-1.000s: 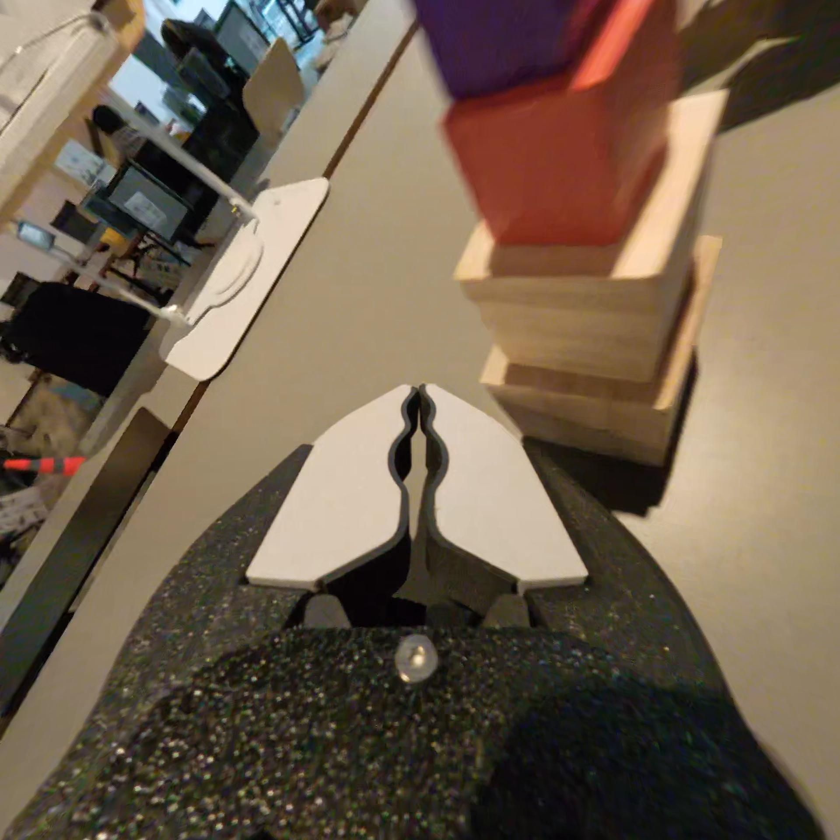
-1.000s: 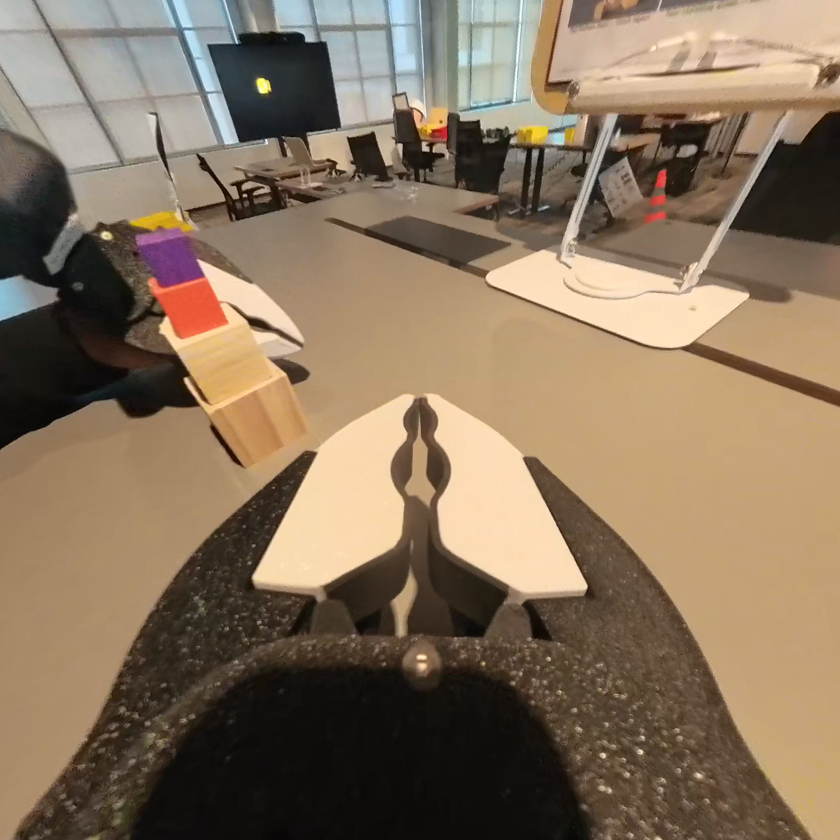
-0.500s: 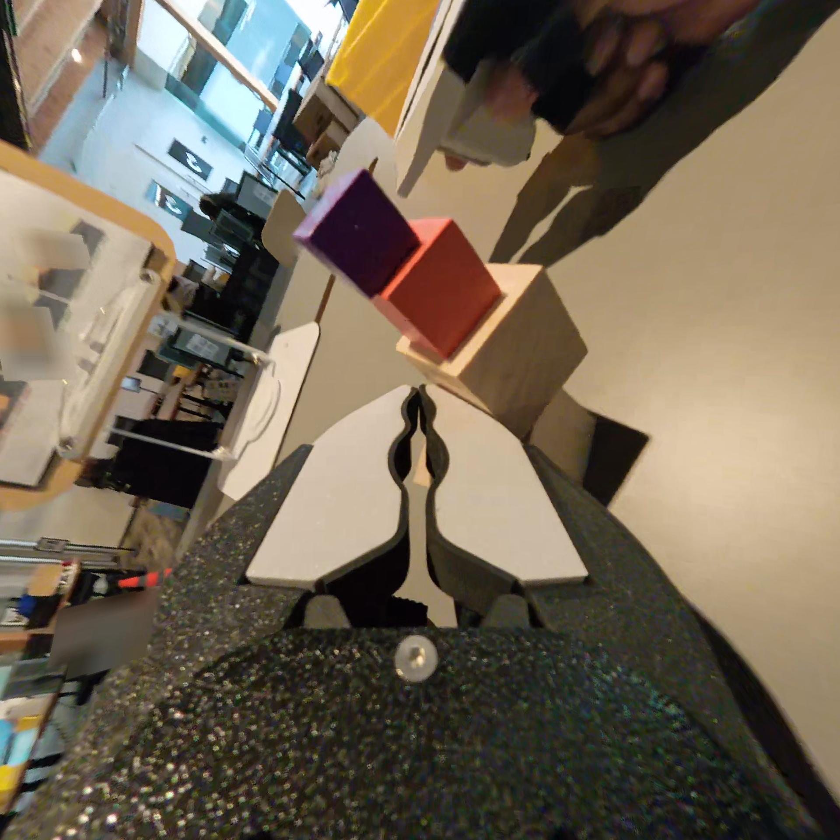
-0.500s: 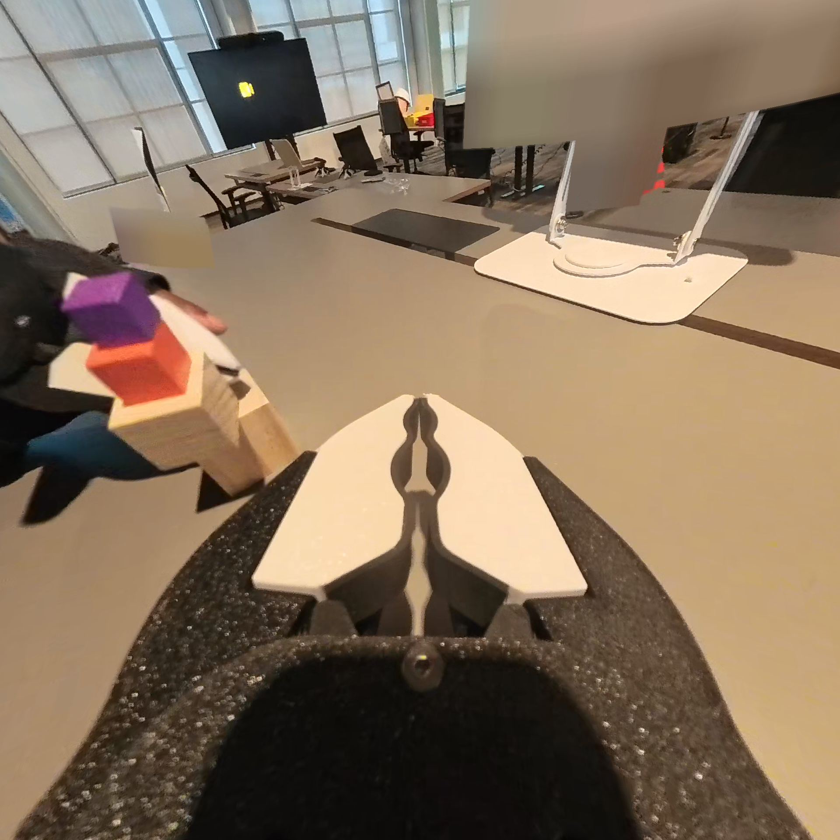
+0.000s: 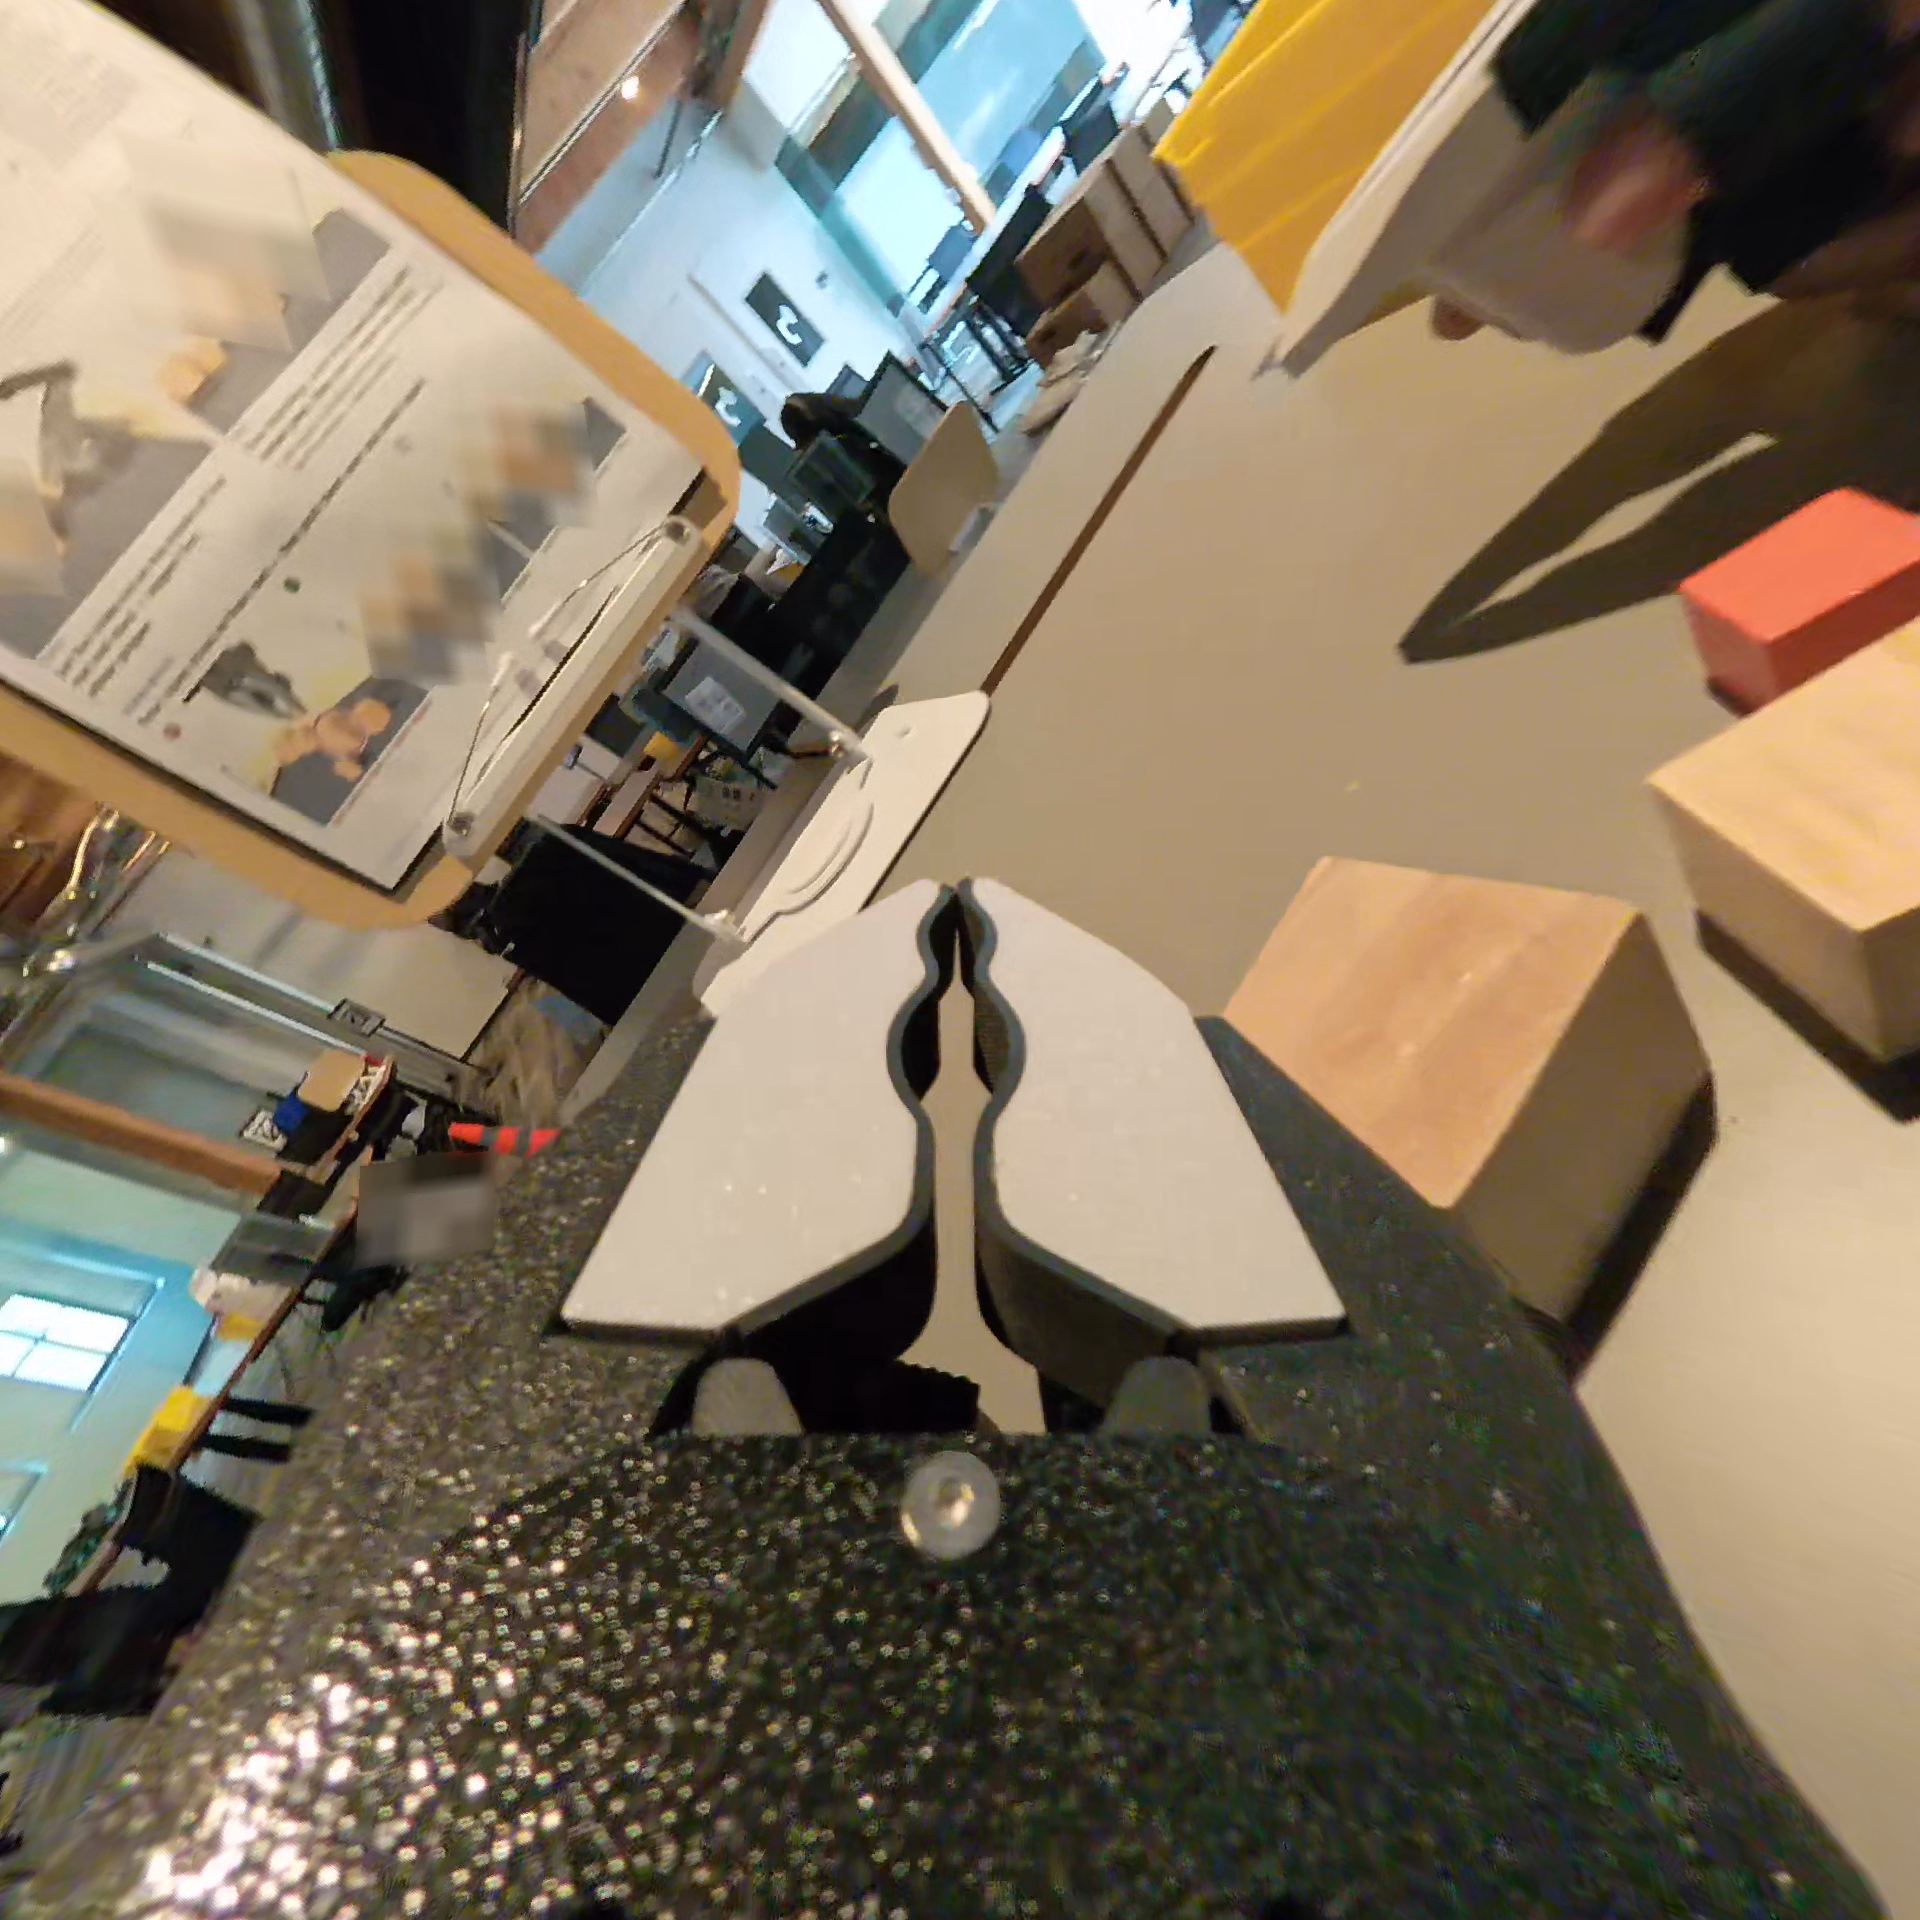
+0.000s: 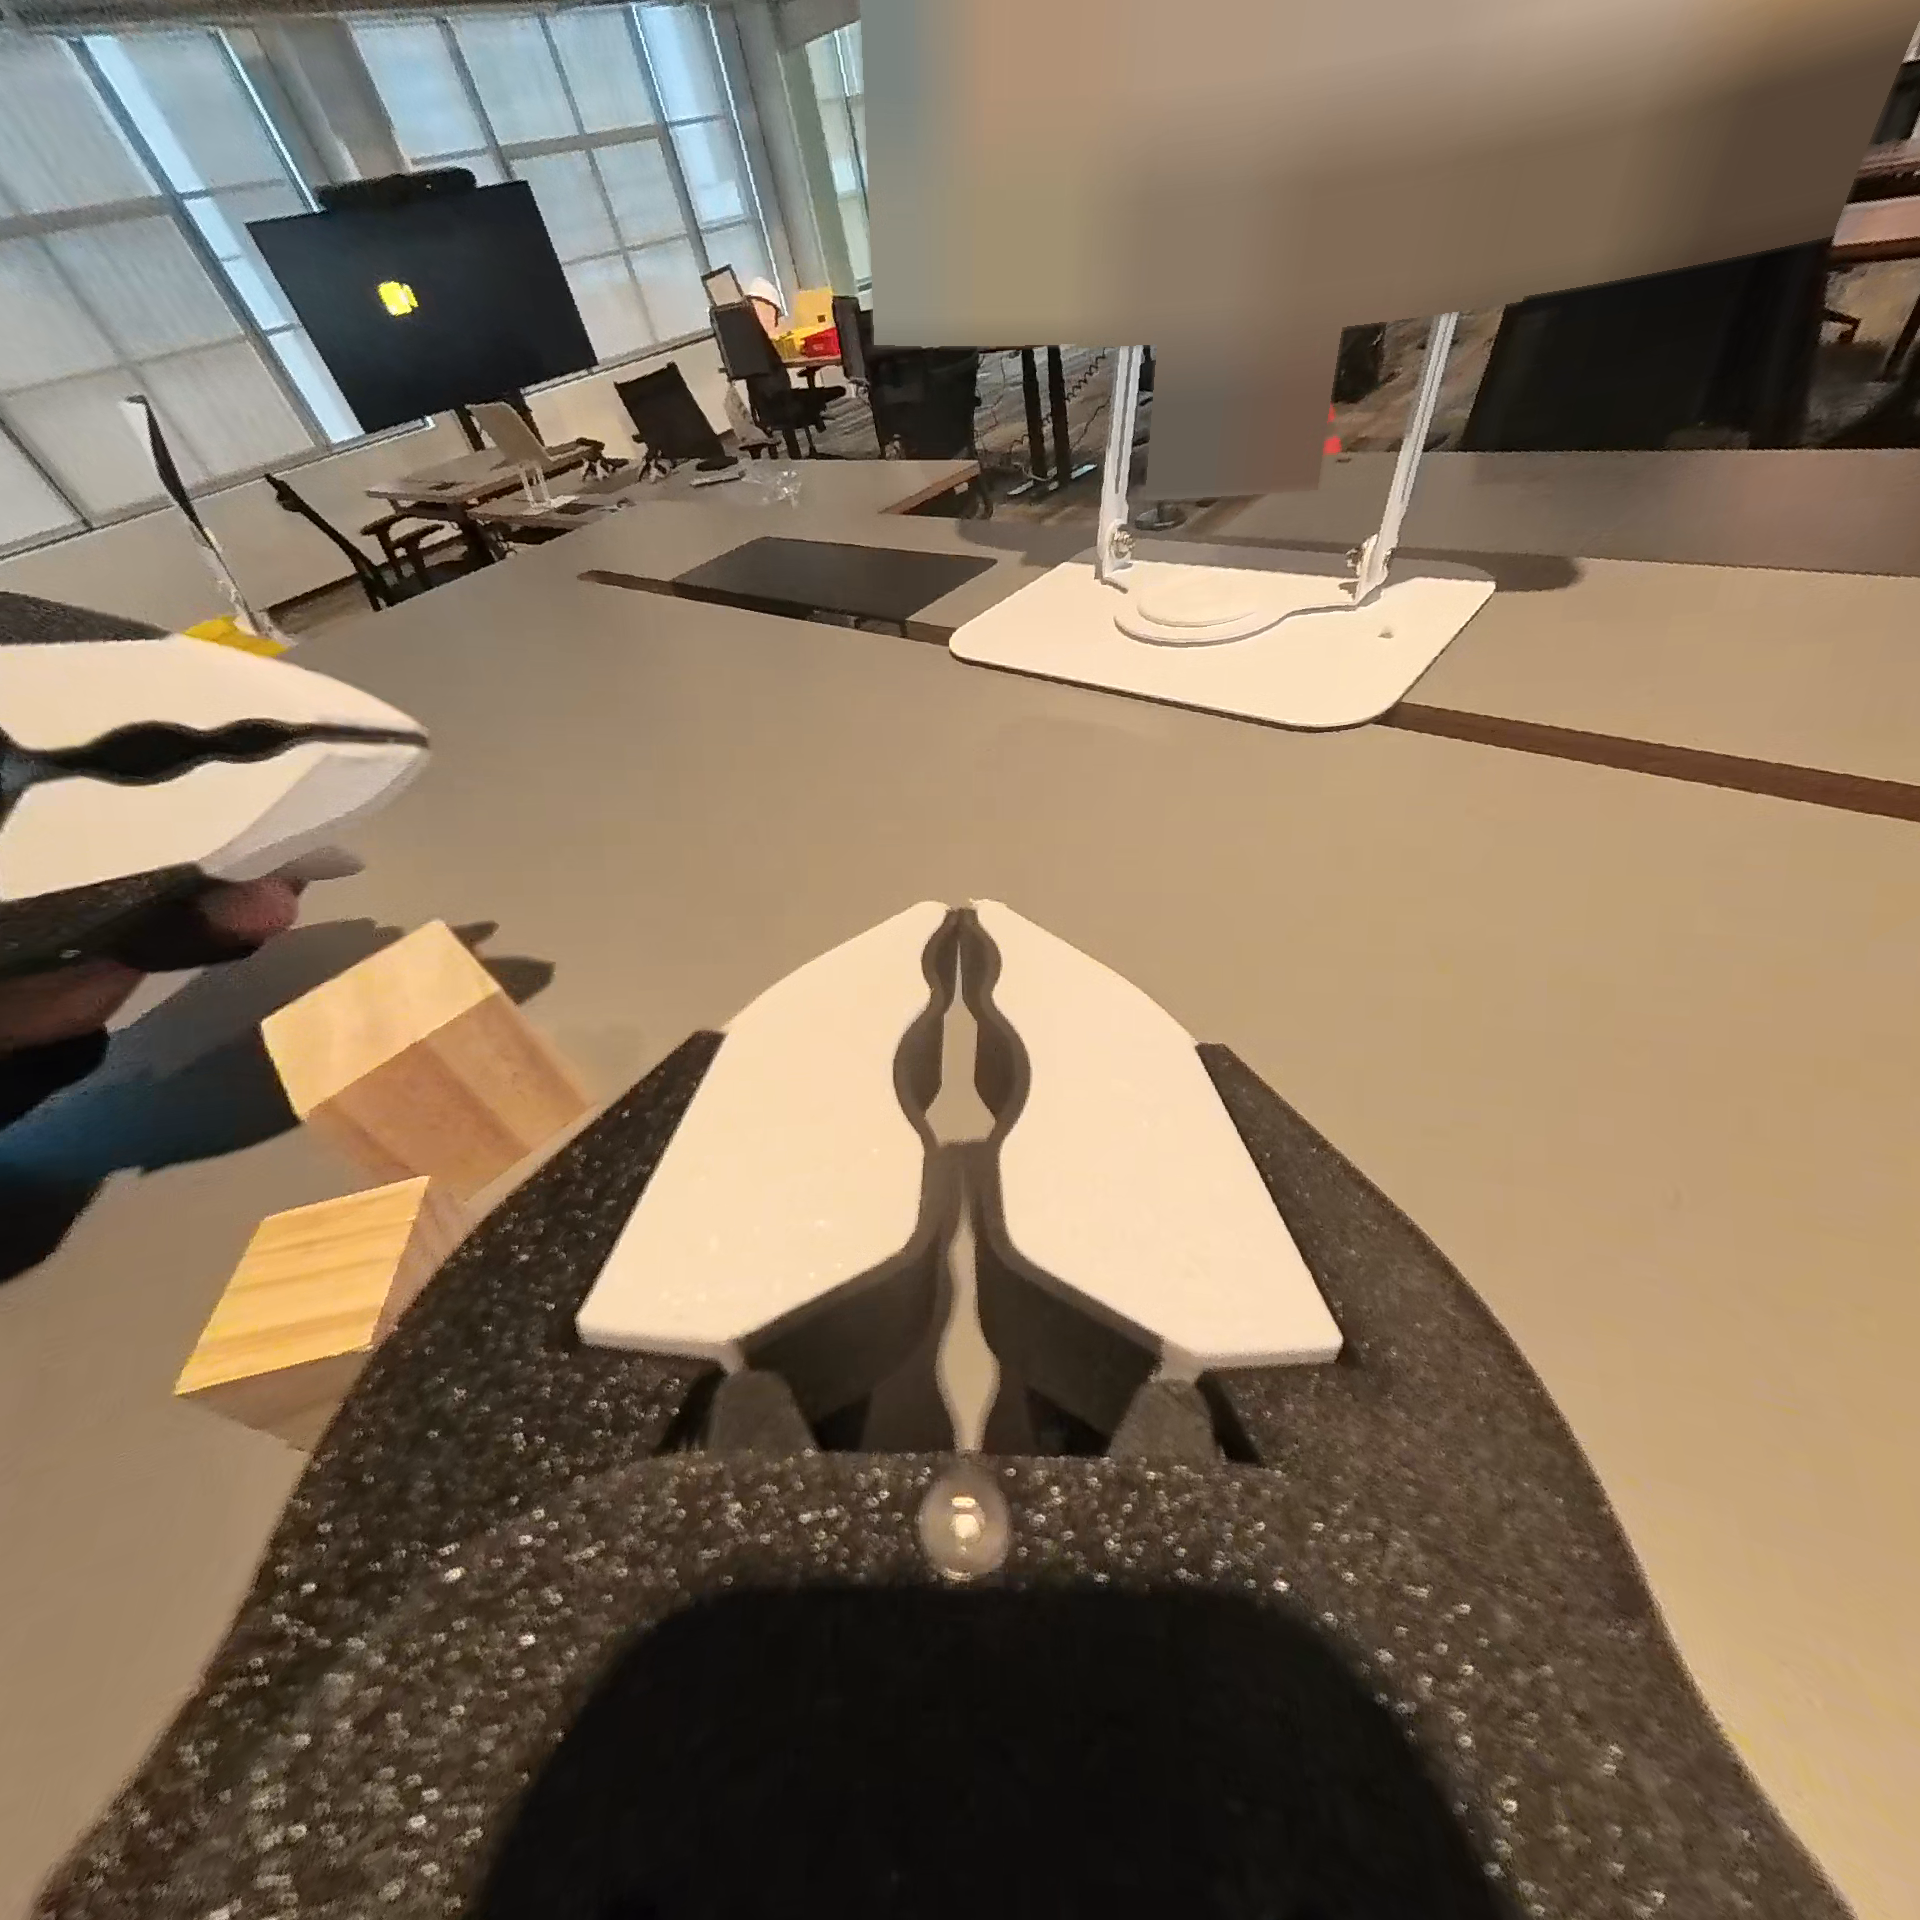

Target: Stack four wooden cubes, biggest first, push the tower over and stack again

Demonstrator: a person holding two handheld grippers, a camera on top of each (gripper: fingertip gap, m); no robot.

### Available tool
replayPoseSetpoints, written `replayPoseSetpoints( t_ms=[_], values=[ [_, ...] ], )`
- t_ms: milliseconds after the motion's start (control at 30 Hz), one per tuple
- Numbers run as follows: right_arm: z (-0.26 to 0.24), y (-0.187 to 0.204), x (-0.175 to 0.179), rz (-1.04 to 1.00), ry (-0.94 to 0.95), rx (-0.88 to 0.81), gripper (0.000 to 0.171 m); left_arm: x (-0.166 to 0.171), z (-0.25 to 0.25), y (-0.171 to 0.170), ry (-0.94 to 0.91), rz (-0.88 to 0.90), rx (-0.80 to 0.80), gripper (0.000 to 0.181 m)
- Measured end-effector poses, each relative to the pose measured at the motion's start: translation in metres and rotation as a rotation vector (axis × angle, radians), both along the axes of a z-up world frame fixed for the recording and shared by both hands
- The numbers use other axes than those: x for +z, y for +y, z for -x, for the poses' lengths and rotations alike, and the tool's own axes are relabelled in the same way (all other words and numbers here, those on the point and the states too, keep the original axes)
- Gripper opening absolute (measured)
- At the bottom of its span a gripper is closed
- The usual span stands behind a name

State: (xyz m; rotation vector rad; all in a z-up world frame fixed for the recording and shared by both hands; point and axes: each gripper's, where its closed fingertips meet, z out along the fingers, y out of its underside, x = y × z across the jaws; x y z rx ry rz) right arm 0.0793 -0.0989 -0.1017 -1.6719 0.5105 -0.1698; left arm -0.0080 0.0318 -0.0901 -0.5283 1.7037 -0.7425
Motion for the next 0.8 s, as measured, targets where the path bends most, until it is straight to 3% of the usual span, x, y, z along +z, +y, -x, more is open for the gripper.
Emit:
replayPoseSetpoints(
  t_ms=[400, 500, 567, 800],
  values=[
    [0.001, 0.002, 0.002, -0.008, -0.009, 0.032, 0.000, -0.001, -0.006, 0.013, -0.016, 0.056, 0.040, 0.000],
    [0.029, 0.014, 0.001, 0.009, -0.024, 0.244, 0.002, -0.001, -0.007, 0.014, -0.016, 0.093, 0.033, 0.000],
    [0.059, 0.020, -0.004, 0.059, -0.009, 0.435, 0.014, -0.002, -0.007, 0.017, -0.012, 0.137, 0.024, 0.000],
    [0.123, 0.018, -0.010, 0.295, -0.024, 0.634, 0.049, -0.012, -0.011, 0.040, 0.024, 0.294, 0.059, 0.000]
  ],
)
